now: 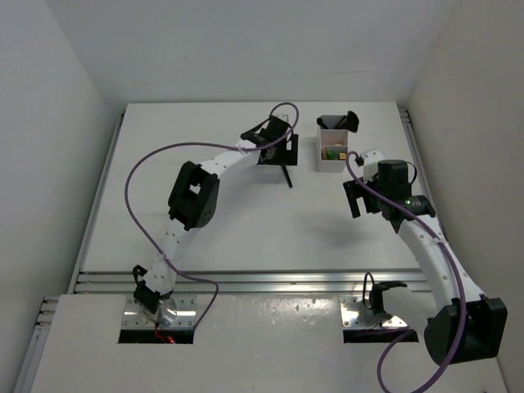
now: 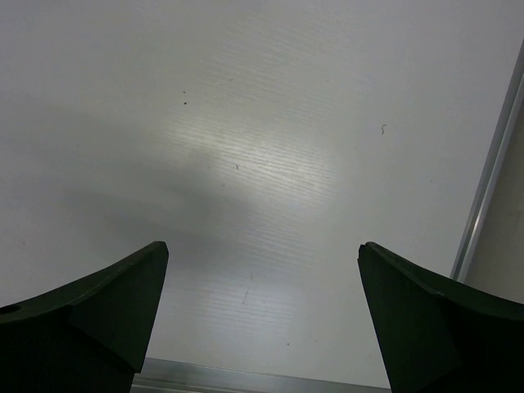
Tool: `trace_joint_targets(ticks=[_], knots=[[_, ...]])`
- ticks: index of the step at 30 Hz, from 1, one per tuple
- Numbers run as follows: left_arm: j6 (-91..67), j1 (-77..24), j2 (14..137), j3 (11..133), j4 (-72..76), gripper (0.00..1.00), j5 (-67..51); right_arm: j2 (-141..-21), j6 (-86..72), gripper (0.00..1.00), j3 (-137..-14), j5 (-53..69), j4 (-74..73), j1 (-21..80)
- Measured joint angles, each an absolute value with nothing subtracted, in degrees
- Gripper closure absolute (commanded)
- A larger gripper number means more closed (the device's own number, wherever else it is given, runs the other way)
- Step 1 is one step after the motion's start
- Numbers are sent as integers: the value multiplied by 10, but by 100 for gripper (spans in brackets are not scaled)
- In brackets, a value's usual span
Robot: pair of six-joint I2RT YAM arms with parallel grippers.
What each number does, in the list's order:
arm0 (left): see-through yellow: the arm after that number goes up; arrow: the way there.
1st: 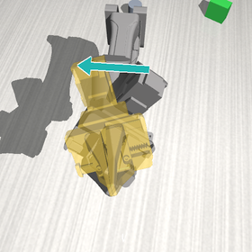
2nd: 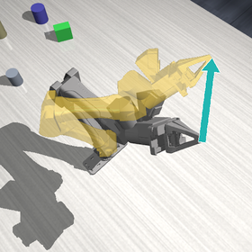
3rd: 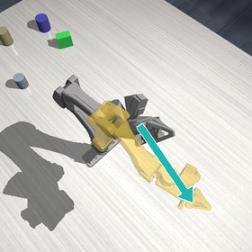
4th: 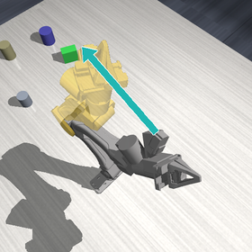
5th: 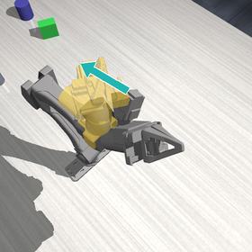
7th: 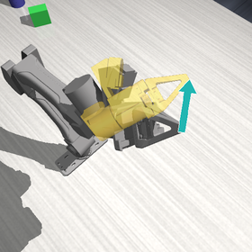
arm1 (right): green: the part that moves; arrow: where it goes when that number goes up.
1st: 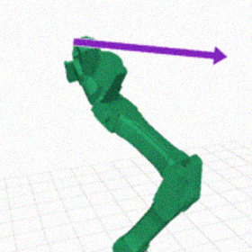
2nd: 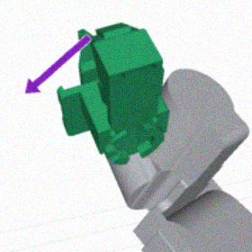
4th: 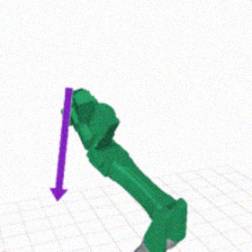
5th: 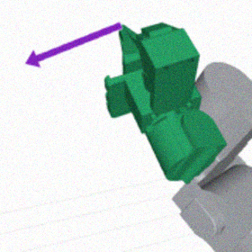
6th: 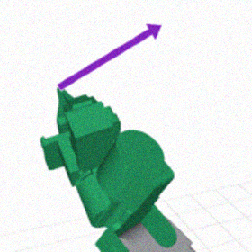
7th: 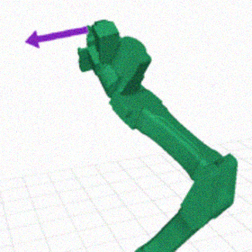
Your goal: Organize the makeup
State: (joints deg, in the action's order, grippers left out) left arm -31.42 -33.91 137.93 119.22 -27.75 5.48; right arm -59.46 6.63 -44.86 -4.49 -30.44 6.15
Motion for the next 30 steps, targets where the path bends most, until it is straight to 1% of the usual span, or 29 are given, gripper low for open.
trace_joint_targets(ticks=[3, 5, 7, 11, 12, 15, 16, 19, 20, 22, 23, 24, 25, 30], knots=[[-317, -342, 1382, 1192, -279, 2, 57, -593, 67, 0, -448, -45, -305, 62], [-318, -345, 1388, 1195, -278, 6, 59, -593, 67, 0, -448, -45, -305, 62], [-314, -345, 1400, 1203, -279, 7, 68, -593, 67, 0, -448, -46, -305, 62], [-264, -352, 1432, 1227, -277, 7, 110, -592, 67, 0, -448, -47, -305, 62], [-248, -357, 1435, 1229, -276, 9, 124, -593, 67, 0, -448, -48, -306, 62], [-216, -372, 1436, 1224, -275, 21, 146, -592, 67, 0, -448, -55, -308, 62], [-210, -374, 1436, 1223, -272, 30, 150, -592, 67, 0, -448, -57, -308, 62], [-203, -380, 1436, 1222, -268, 50, 152, -590, 67, 0, -448, -60, -311, 62], [-204, -380, 1436, 1221, -266, 63, 149, -589, 67, 0, -448, -60, -311, 62], [-207, -380, 1436, 1220, -265, 75, 140, -587, 67, 0, -448, -61, -312, 62], [-208, -379, 1436, 1220, -265, 89, 136, -587, 67, 0, -448, -62, -312, 62], [-209, -378, 1436, 1220, -265, 97, 135, -587, 67, 0, -448, -63, -312, 62], [-210, -378, 1436, 1220, -265, 100, 134, -587, 67, 0, -448, -63, -312, 62], [-219, -368, 1431, 1210, -262, 100, 128, -587, 71, 0, -448, -67, -314, 62]])
